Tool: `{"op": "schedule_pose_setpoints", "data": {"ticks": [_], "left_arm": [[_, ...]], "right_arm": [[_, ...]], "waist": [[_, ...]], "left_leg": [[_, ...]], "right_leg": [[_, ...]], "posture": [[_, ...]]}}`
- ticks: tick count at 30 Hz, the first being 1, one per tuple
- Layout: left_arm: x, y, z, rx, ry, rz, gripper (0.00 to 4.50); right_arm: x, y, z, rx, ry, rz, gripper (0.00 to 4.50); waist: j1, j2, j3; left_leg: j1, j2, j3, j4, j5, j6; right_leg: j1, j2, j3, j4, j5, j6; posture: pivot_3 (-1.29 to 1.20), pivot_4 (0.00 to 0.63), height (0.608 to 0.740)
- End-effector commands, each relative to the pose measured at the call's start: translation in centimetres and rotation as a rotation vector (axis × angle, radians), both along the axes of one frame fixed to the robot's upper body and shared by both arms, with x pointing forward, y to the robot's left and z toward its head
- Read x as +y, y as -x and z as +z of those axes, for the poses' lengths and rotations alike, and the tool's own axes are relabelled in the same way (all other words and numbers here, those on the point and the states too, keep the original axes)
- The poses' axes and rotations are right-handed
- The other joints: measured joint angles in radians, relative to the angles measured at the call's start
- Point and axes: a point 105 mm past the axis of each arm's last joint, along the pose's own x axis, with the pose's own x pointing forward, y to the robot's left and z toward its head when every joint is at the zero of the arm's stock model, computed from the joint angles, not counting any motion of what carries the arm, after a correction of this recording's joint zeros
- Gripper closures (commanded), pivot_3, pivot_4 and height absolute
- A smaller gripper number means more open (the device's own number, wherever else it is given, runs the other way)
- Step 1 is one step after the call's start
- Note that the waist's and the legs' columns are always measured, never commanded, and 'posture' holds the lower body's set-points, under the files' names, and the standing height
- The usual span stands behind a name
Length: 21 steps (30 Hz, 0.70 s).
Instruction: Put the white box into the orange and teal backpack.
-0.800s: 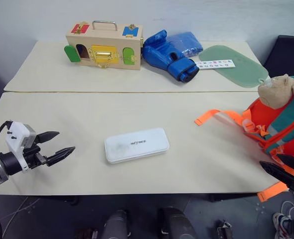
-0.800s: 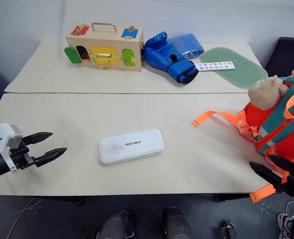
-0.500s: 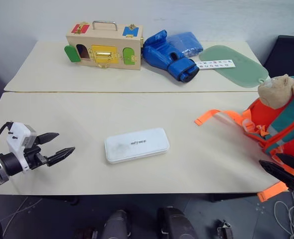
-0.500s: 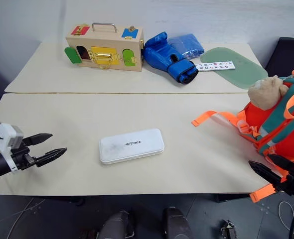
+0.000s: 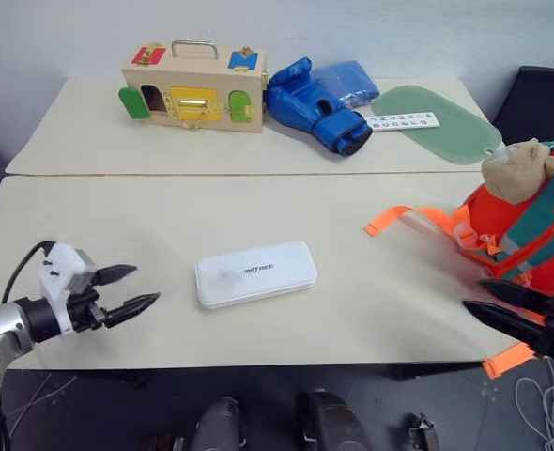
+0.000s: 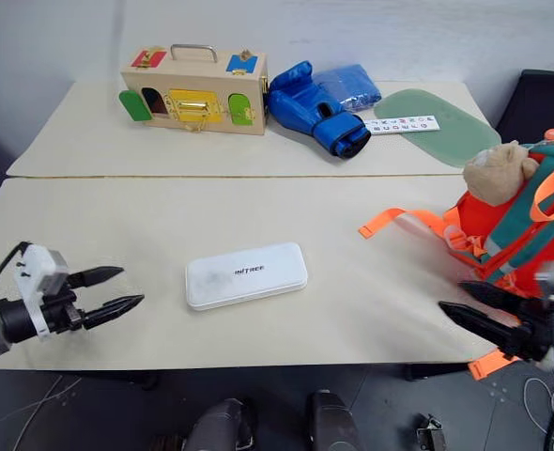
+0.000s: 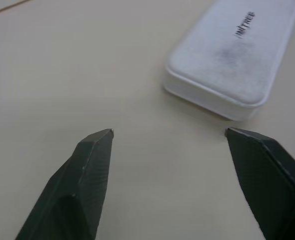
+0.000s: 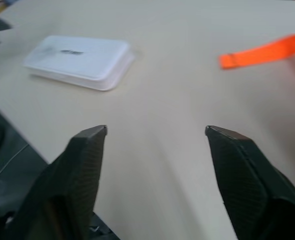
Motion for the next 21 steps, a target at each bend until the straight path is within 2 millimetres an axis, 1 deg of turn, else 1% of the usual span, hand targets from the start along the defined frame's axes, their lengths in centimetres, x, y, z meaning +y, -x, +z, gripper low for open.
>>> {"op": "schedule_pose_setpoints", "data": {"ticks": [1,2,3,5,6,7,9,12,15,17,19,21], "left_arm": [[-1.5,-0.2,-0.3,-0.02,-0.006,-0.045,2.1],[-1.8,-0.6,-0.6,-0.026,-0.011,-0.045,2.38],[-2.0,-1.1,-1.0,-0.036,-0.032,-0.043,2.77],[-2.4,-1.8,-1.6,-0.048,-0.056,-0.041,3.3],[-2.5,-2.0,-1.7,-0.051,-0.06,-0.042,3.59],[-2.6,-2.2,-1.7,-0.056,-0.06,-0.042,3.93],[-3.1,-2.8,-1.9,-0.051,-0.068,-0.042,4.47],[-3.2,-3.3,-2.4,-0.016,-0.097,-0.025,4.47],[-3.4,-3.9,-2.5,-0.008,-0.103,-0.014,4.47],[-3.7,-4.1,-2.5,-0.007,-0.1,-0.014,4.47],[-4.4,-4.3,-2.5,-0.002,-0.101,-0.037,4.47],[-4.7,-4.6,-2.7,0.0,-0.101,-0.044,4.47]], "right_arm": [[2.2,-1.9,-1.1,-0.028,0.086,0.085,2.64],[3.1,-3.2,-1.5,-0.047,0.1,0.095,2.95],[4.0,-4.4,-1.9,-0.058,0.114,0.109,3.38],[5.6,-6.2,-2.5,-0.091,0.145,0.145,3.98],[6.1,-6.7,-2.7,-0.1,0.156,0.155,4.29],[6.5,-7.2,-2.9,-0.103,0.159,0.163,4.5],[7.5,-8.7,-3.6,-0.115,0.192,0.174,4.5],[8.9,-10.4,-4.8,-0.129,0.251,0.184,4.5],[10.3,-11.9,-5.1,-0.151,0.242,0.175,4.5],[10.9,-12.4,-5.2,-0.161,0.243,0.168,4.5],[11.5,-12.7,-5.4,-0.168,0.248,0.176,4.5],[12.1,-12.3,-5.5,-0.172,0.245,0.211,4.5]], "waist": [[0.001,0.0,0.0],[0.0,0.0,0.0],[-0.002,0.0,0.0],[-0.002,0.0,0.0],[-0.001,0.0,0.0],[0.0,0.0,0.0],[0.002,0.0,0.0],[0.001,0.0,0.0],[0.0,0.0,0.0],[-0.001,0.0,0.0],[-0.001,0.0,0.0],[-0.001,0.0,0.0]], "left_leg": [[0.0,0.0,0.0,0.001,0.0,0.0],[0.0,0.0,0.0,0.001,0.0,0.0],[-0.001,0.0,0.0,0.002,0.0,0.0],[-0.001,0.0,0.0,0.004,0.0,0.001],[-0.001,0.0,0.0,0.004,0.001,0.001],[-0.001,0.0,0.0,0.003,0.001,0.001],[-0.002,0.0,0.0,0.003,0.0,0.0],[-0.004,0.0,0.0,0.005,0.0,-0.001],[-0.004,0.0,0.0,0.009,-0.001,-0.001],[-0.004,-0.001,0.001,0.01,-0.001,-0.001],[-0.004,0.0,0.001,0.011,-0.002,0.0],[-0.003,0.0,0.001,0.01,-0.001,0.0]], "right_leg": [[0.0,0.0,0.0,0.0,0.0,0.0],[0.0,0.0,0.0,0.0,0.0,0.0],[0.0,0.0,0.0,0.0,0.0,0.0],[0.0,0.0,0.001,0.0,0.001,-0.001],[0.0,0.0,0.0,0.001,0.001,0.0],[-0.001,0.0,0.0,0.001,0.001,0.0],[-0.002,0.0,0.0,0.002,0.001,0.0],[-0.003,0.0,-0.001,0.004,0.001,0.0],[-0.003,0.0,-0.001,0.006,0.001,0.0],[-0.003,0.0,-0.001,0.007,0.001,0.0],[-0.003,0.0,-0.001,0.008,0.001,0.0],[-0.003,0.0,-0.001,0.009,0.001,0.0]], "posture": [[0.0,0.15,0.74],[0.0,0.15,0.74],[0.0,0.15,0.74],[0.0,0.15,0.74],[0.0,0.15,0.74],[0.0,0.15,0.74],[0.0,0.15,0.74],[0.0,0.15,0.74],[0.0,0.15,0.74],[0.0,0.15,0.74],[0.0,0.15,0.74],[0.0,0.15,0.74]]}}
